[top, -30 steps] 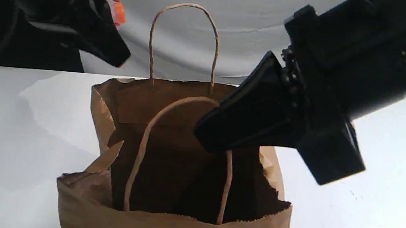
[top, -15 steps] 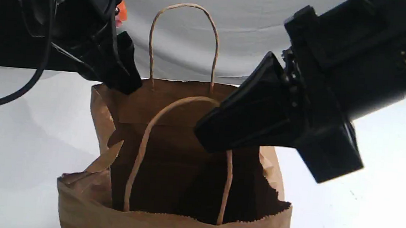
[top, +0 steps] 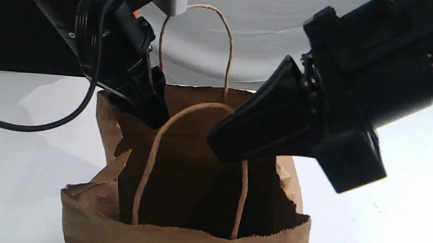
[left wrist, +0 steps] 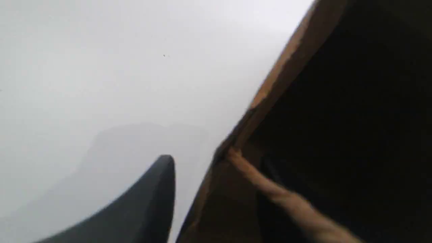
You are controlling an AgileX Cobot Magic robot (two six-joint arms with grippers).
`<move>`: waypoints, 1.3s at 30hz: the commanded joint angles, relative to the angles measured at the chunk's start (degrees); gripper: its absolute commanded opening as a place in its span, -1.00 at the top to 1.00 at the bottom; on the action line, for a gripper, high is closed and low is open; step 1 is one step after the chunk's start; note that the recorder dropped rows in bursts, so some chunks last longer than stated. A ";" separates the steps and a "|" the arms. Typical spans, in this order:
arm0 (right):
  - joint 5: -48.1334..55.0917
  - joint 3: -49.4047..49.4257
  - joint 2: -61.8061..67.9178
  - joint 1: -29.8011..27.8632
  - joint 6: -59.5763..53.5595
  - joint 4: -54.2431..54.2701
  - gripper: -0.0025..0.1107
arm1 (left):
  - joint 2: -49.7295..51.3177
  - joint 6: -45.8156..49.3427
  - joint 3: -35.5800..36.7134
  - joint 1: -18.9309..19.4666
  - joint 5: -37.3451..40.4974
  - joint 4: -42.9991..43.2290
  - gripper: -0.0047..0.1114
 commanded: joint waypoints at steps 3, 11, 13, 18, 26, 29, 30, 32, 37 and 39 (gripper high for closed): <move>-0.15 -0.16 -0.08 0.14 0.16 -0.10 0.96 | -0.07 0.36 -0.27 -0.34 -0.13 -0.30 0.92; 0.39 -0.28 -0.08 0.14 2.19 0.02 0.96 | -0.07 0.52 -0.27 -0.34 -0.13 -0.60 0.92; 0.50 -1.47 -0.08 0.03 2.75 0.14 0.96 | 0.05 0.52 -0.27 -0.34 -0.13 -0.50 0.92; 0.50 -9.87 -0.08 0.03 4.38 1.66 0.96 | 0.63 1.09 -0.27 1.52 -0.13 -1.33 0.92; 0.50 -24.29 -0.08 0.03 8.98 0.82 0.96 | 2.47 1.31 -0.27 10.72 -0.13 -15.12 0.92; -0.07 -26.63 -0.08 0.03 10.37 0.82 0.96 | 2.47 1.62 -0.27 11.76 -0.13 -16.86 0.92; -0.21 -26.94 -0.08 0.03 10.72 0.82 0.96 | 2.47 1.62 -0.27 11.76 -0.13 -16.75 0.92; -0.21 -26.93 -0.08 0.03 10.89 0.96 0.96 | 2.47 2.41 -0.27 11.76 -0.13 -17.00 0.92; 0.39 -26.93 1.08 0.03 11.69 2.01 0.96 | 2.47 2.46 -0.27 11.65 -0.13 -18.41 0.92; 0.48 -26.93 1.82 0.03 12.08 2.25 0.96 | 2.47 2.46 -0.27 11.65 -0.13 -19.08 0.92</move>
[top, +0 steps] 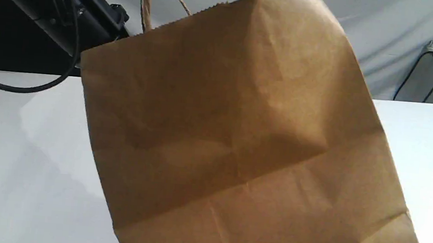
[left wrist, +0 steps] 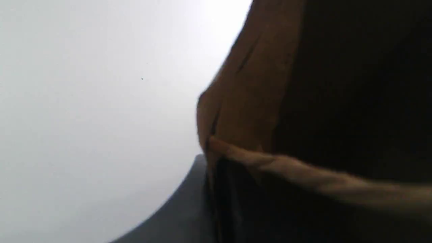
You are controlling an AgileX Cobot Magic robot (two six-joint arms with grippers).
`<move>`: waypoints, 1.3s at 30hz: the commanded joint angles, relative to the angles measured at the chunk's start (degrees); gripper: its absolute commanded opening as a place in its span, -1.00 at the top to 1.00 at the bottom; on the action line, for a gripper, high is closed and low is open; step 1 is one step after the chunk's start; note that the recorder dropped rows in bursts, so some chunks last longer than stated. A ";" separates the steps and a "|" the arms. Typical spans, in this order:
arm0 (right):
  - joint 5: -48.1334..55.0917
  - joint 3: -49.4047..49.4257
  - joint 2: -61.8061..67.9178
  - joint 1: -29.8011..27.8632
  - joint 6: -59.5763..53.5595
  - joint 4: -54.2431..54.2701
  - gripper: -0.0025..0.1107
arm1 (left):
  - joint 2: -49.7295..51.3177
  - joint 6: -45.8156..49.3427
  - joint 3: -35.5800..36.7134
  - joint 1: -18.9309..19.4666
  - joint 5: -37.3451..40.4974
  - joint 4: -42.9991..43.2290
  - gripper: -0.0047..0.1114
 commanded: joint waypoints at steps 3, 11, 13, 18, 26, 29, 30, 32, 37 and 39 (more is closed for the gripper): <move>-0.19 -0.64 1.79 0.03 0.81 2.53 0.96 | 0.01 0.51 -0.17 0.06 -0.51 -0.99 0.92; -0.19 -0.64 3.51 0.03 0.81 3.25 0.96 | 0.01 0.64 -0.17 0.06 -0.51 -0.99 0.92; -0.19 -0.64 3.51 0.03 0.81 3.25 0.96 | 0.01 0.64 -0.17 0.06 -0.51 -0.89 0.92; -0.19 -0.64 3.51 0.03 0.81 3.25 0.96 | 0.01 0.64 -0.17 0.06 -0.51 -0.91 0.92; -0.19 -0.64 3.51 0.03 0.36 3.25 0.96 | 0.01 0.64 -0.17 0.06 -0.51 -0.91 0.92; -0.19 -0.64 3.51 0.03 -1.54 3.25 0.96 | -0.12 0.64 -0.17 0.06 -0.51 -0.64 0.92; -0.19 -0.64 3.51 0.03 -1.72 3.25 0.96 | -0.13 0.64 -0.17 0.06 -0.51 -0.19 0.92; -0.19 -0.64 3.51 0.03 -2.67 3.25 0.96 | -0.24 0.75 -0.31 0.06 -0.51 -0.21 0.92; -0.19 -0.64 3.51 0.03 -2.66 2.13 0.96 | -0.24 0.75 -4.24 0.06 -0.51 1.70 0.92; -0.19 0.63 3.35 0.35 -2.54 2.22 0.96 | -0.24 0.75 -7.00 0.06 -0.51 1.70 0.92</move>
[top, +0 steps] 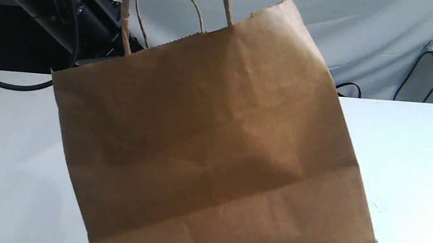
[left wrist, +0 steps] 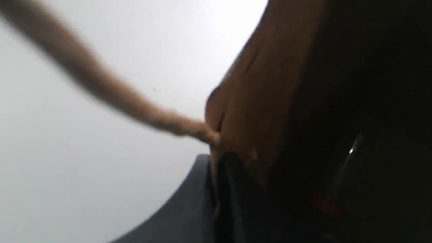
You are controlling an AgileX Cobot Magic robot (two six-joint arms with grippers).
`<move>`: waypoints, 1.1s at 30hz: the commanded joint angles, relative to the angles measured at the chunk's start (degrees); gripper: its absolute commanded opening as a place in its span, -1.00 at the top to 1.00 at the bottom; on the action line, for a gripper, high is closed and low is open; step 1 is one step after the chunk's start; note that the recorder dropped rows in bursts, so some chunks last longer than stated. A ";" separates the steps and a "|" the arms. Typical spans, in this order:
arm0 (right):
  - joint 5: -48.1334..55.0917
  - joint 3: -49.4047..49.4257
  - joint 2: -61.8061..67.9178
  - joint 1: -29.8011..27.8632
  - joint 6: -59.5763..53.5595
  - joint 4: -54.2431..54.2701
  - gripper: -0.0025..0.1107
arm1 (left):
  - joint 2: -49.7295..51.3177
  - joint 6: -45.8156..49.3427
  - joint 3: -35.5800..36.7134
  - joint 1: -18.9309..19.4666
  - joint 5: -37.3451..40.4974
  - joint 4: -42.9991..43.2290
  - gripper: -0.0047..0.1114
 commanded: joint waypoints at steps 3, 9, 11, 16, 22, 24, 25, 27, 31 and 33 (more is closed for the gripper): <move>-0.46 4.28 -0.74 2.43 -0.19 -2.66 0.96 | -0.24 0.22 -6.88 0.06 -0.63 0.13 0.92; -12.97 15.54 -1.13 9.41 0.05 -7.12 0.96 | -0.24 0.08 -8.75 0.06 -0.63 0.13 0.92; -17.38 18.57 -1.13 11.28 -0.07 -7.12 0.96 | -0.13 0.08 -8.75 0.06 -0.63 1.00 0.92; -20.94 22.90 -1.13 12.65 0.47 -7.12 0.96 | 0.05 -0.05 -8.75 0.06 -0.63 3.85 0.92; -20.47 23.36 -1.13 12.53 4.59 -9.05 0.96 | 1.91 -1.92 -8.75 0.06 -0.63 5.88 0.92; -19.99 23.36 -1.13 12.53 5.86 -10.69 0.96 | 2.98 -1.92 -8.75 0.06 -0.63 5.65 0.92; -19.85 23.36 -1.13 12.53 6.90 -11.73 0.96 | 3.23 -1.92 -8.75 0.06 -0.63 5.65 0.92; -19.60 23.36 -0.99 12.53 9.58 -14.70 0.96 | 4.16 -2.35 -8.75 0.06 -0.63 5.65 0.92; -18.22 23.36 -0.87 12.53 11.86 -17.62 0.96 | 5.24 -2.47 -8.67 0.06 -0.63 5.65 0.92; -17.98 23.36 -0.87 12.53 12.23 -17.59 0.96 | 5.46 -2.47 -8.67 0.06 -0.63 5.65 0.92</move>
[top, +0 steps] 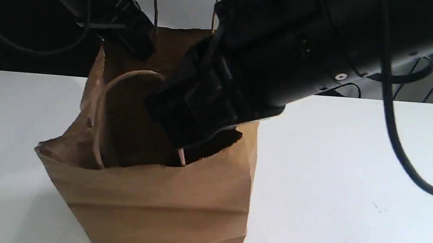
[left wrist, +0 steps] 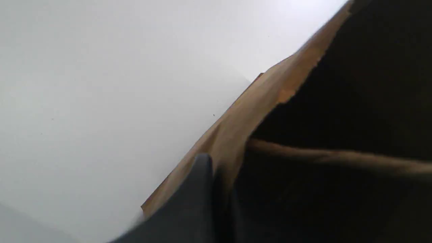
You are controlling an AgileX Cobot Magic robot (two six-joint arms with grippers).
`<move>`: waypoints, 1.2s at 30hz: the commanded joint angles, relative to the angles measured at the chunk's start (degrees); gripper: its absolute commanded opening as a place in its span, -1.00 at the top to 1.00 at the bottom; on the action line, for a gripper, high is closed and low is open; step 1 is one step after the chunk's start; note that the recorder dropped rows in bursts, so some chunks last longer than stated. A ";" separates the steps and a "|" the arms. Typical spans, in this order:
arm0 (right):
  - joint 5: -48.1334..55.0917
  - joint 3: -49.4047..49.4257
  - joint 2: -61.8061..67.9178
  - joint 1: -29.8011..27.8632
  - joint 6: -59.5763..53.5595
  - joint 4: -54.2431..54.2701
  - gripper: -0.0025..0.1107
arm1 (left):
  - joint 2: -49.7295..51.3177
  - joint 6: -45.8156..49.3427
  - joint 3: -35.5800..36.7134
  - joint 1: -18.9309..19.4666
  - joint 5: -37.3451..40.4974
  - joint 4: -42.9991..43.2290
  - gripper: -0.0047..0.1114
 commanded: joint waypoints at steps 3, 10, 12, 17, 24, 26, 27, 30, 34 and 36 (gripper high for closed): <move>0.81 0.42 -0.26 0.03 1.25 -0.94 0.96 | 0.32 -0.97 -0.07 0.06 -0.51 -0.48 0.92; 0.81 0.42 -0.26 0.03 1.25 -0.94 0.96 | 0.32 -0.62 -0.07 0.06 -0.51 -0.48 0.83; 0.81 0.42 -0.26 0.03 1.25 -0.94 0.96 | 0.32 -0.50 -0.07 0.06 -0.51 -0.48 0.67; 0.81 0.42 -0.26 0.03 1.71 -0.94 0.96 | 0.32 -0.64 -0.07 0.06 -0.51 0.40 0.27; 0.32 0.42 -0.26 0.03 1.69 -0.94 0.96 | 0.32 -1.42 -0.07 0.06 -0.51 1.13 0.05; 0.01 0.42 -0.26 0.03 1.69 -0.94 0.96 | 0.32 -1.42 -0.07 0.06 -0.51 1.26 0.05; -0.23 0.42 -0.26 0.03 1.87 -0.94 0.96 | 0.32 -1.42 -0.07 0.06 -0.51 1.36 0.05; -0.21 0.42 -0.26 0.03 1.99 -0.94 0.96 | 0.32 -1.42 -0.20 0.06 -0.51 2.69 0.06; -0.21 0.42 -0.26 0.03 2.36 -0.94 0.96 | -0.45 -1.42 -0.20 0.06 -1.85 4.04 0.06; -0.35 0.42 -0.26 0.03 2.34 -0.94 0.96 | -0.95 -1.42 -0.20 0.06 -2.83 4.20 0.06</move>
